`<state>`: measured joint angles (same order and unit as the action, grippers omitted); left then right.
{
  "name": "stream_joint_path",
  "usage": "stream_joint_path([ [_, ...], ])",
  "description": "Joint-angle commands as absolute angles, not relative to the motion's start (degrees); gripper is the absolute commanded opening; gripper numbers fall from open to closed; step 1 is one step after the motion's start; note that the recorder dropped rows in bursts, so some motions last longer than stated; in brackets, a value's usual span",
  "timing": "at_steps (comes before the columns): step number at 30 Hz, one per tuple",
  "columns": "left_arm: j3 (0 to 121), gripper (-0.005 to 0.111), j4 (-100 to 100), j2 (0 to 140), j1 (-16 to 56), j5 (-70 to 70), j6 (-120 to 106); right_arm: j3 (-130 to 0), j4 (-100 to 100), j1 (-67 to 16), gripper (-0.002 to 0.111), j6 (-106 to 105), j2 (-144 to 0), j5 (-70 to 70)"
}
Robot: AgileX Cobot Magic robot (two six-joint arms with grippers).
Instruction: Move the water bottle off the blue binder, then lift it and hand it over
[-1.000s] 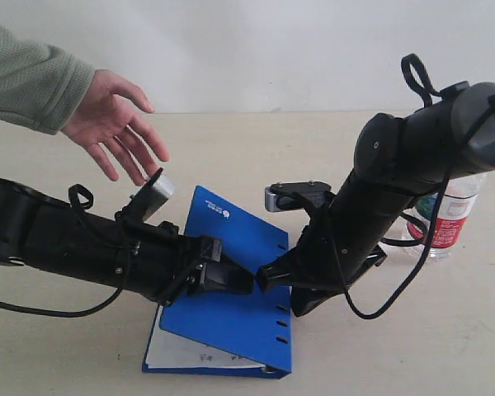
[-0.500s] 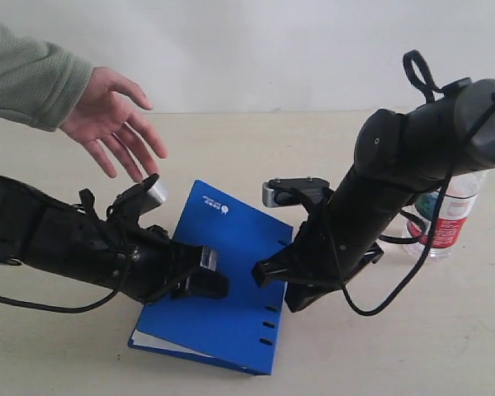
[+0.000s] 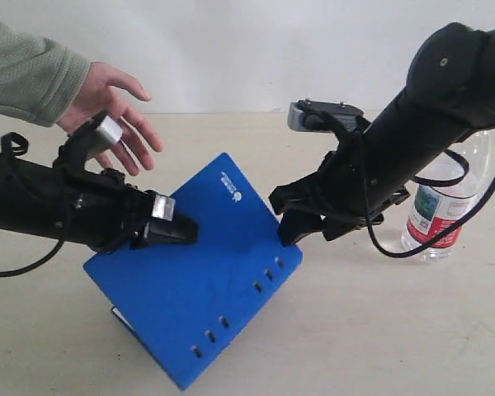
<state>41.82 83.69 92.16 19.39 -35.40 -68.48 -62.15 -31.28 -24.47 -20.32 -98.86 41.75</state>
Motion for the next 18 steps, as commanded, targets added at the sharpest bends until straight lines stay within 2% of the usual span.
stream_joint_path([
  [1,41.9,0.004,83.2,91.1,15.7,-41.2,-67.8,-62.3,-34.6,-21.6,0.066,-21.8,-97.2,44.7],
  [8,41.9,0.004,83.3,91.3,15.2,-42.0,-67.9,-56.8,-47.1,-21.1,0.066,-31.6,-97.3,51.9],
  [14,42.0,0.004,90.9,91.3,15.1,-43.0,-72.0,-48.3,-49.9,-21.1,0.066,-33.3,-97.3,45.9],
  [18,42.0,0.004,94.8,91.3,15.1,-45.4,-73.6,-45.2,-61.1,-21.1,0.066,-41.0,-97.3,42.7],
])
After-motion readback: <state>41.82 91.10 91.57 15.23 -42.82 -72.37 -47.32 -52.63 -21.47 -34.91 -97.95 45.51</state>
